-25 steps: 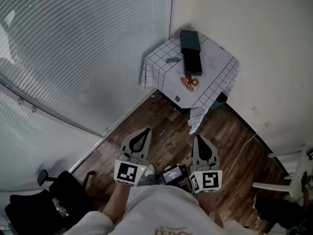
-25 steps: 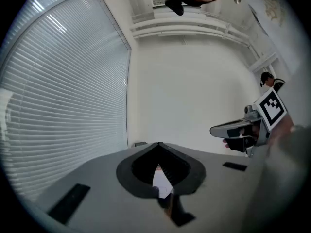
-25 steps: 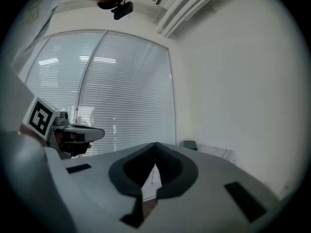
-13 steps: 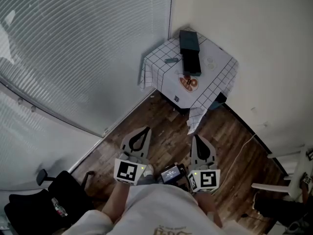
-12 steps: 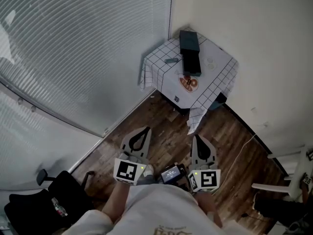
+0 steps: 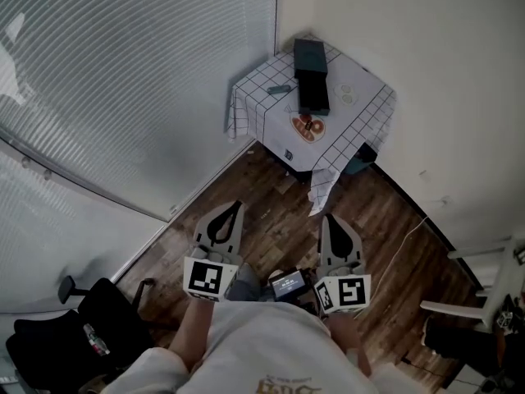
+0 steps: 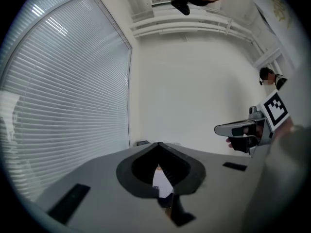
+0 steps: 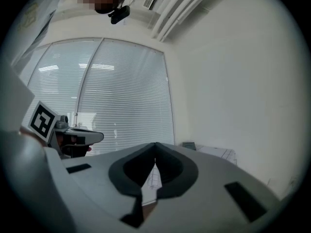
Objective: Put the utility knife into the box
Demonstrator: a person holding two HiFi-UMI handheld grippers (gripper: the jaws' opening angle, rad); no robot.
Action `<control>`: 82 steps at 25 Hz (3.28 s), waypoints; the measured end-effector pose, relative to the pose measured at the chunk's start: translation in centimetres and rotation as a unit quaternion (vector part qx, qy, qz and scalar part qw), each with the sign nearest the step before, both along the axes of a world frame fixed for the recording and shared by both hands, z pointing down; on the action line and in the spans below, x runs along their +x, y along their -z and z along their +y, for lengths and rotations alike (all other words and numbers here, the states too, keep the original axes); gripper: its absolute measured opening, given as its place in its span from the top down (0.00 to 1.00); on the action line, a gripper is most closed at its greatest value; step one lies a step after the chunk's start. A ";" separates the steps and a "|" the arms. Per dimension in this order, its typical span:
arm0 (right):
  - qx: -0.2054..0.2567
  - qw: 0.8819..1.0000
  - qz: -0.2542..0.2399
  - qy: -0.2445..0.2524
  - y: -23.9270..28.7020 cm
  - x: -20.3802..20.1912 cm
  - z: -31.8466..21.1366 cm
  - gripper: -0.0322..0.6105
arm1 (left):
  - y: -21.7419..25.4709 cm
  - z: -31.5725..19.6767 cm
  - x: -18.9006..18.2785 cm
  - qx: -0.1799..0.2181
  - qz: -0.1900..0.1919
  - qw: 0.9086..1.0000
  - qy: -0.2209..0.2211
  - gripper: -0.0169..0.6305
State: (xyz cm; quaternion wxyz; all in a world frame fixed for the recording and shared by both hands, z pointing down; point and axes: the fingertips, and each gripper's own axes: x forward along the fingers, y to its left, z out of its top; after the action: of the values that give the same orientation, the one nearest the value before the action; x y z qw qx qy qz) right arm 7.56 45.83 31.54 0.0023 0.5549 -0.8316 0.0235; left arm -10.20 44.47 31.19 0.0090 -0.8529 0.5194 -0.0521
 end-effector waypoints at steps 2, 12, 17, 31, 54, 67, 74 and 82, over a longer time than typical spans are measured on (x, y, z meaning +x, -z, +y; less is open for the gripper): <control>-0.002 1.000 -0.003 -0.004 -0.1 0.6 0.0 0.94 | -0.2 0.0 0.6 0.002 0.001 1.000 -0.003 0.96; -0.006 1.000 -0.004 -0.008 -0.9 1.6 -3.9 0.94 | -0.9 -5.0 1.5 -0.009 0.020 1.000 -0.008 0.96; -0.013 1.000 -0.006 -0.017 -1.2 1.8 -8.9 0.94 | -1.4 -9.8 1.9 -0.015 0.026 0.999 -0.024 0.96; -0.032 0.999 0.023 -0.030 -2.4 -1.3 -24.4 0.94 | -2.1 -26.1 -1.3 -0.019 0.015 0.999 -0.047 0.96; -0.058 0.997 0.046 0.020 -4.1 -1.1 -42.0 0.94 | -3.7 -43.4 -0.8 -0.044 0.012 0.999 -0.029 0.96; -0.068 0.995 0.037 0.062 -5.0 0.0 -50.1 0.94 | -3.7 -49.6 0.1 -0.039 -0.013 0.999 0.017 0.96; -0.085 0.994 0.052 0.056 -6.2 -0.4 -52.5 0.94 | -4.0 -51.7 -0.1 -0.038 -0.040 0.998 0.005 0.96; -0.106 0.989 0.089 0.046 -7.8 -1.9 -55.5 0.94 | -6.1 -55.3 -1.2 -0.068 -0.027 0.997 -0.016 0.96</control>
State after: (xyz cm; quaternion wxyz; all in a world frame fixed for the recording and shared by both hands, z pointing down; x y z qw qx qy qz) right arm 5.63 -9.66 39.35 0.1365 0.5123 -0.8456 0.0621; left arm -11.37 -10.84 37.31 -0.0340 -0.8580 0.5007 -0.1096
